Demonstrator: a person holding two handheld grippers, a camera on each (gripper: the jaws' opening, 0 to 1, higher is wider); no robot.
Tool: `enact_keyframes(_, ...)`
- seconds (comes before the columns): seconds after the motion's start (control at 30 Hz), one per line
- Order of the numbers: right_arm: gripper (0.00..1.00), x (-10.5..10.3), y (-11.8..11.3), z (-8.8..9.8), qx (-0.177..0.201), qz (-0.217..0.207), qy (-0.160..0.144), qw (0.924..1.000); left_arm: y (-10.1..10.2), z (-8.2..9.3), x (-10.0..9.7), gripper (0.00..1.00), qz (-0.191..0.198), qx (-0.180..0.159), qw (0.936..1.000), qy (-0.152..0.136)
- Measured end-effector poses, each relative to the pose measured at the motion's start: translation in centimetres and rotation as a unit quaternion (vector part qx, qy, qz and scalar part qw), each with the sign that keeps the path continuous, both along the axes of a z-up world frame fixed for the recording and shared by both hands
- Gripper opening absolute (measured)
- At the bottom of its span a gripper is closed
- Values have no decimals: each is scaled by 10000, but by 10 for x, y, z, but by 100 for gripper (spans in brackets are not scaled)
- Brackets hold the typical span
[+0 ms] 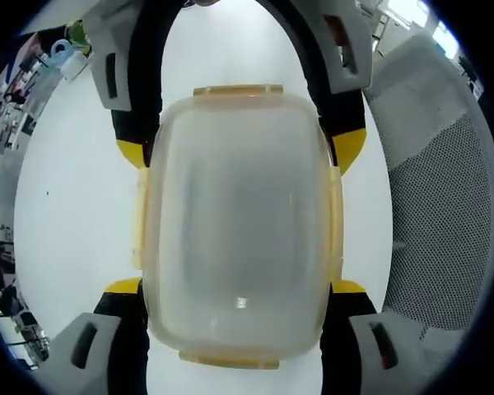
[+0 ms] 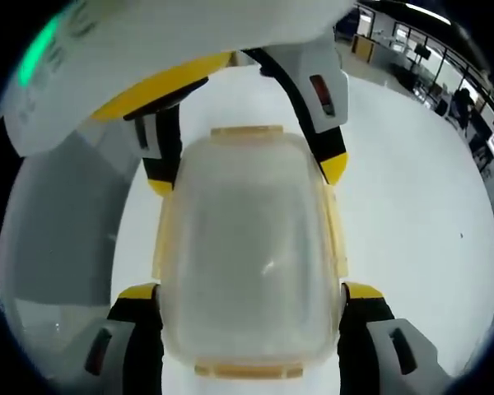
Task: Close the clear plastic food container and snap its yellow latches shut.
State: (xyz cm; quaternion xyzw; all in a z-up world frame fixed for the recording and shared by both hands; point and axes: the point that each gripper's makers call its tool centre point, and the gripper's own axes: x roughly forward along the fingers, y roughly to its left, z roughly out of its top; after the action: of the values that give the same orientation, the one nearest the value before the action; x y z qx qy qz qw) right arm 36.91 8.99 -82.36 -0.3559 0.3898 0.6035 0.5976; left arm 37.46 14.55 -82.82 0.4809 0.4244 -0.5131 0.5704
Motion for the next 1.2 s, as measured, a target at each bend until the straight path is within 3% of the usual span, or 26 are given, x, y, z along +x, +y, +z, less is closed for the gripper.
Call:
enact_keyframes(0.57, 90, 4, 18, -1, 5, -41, -10, 10000, 18, -1, 4, 88, -19, -27, 10000, 10)
enact_keyframes(1.2, 90, 3, 20, -1, 10, -59, -14, 10000, 19, -1, 4, 88, -23, -28, 10000, 15)
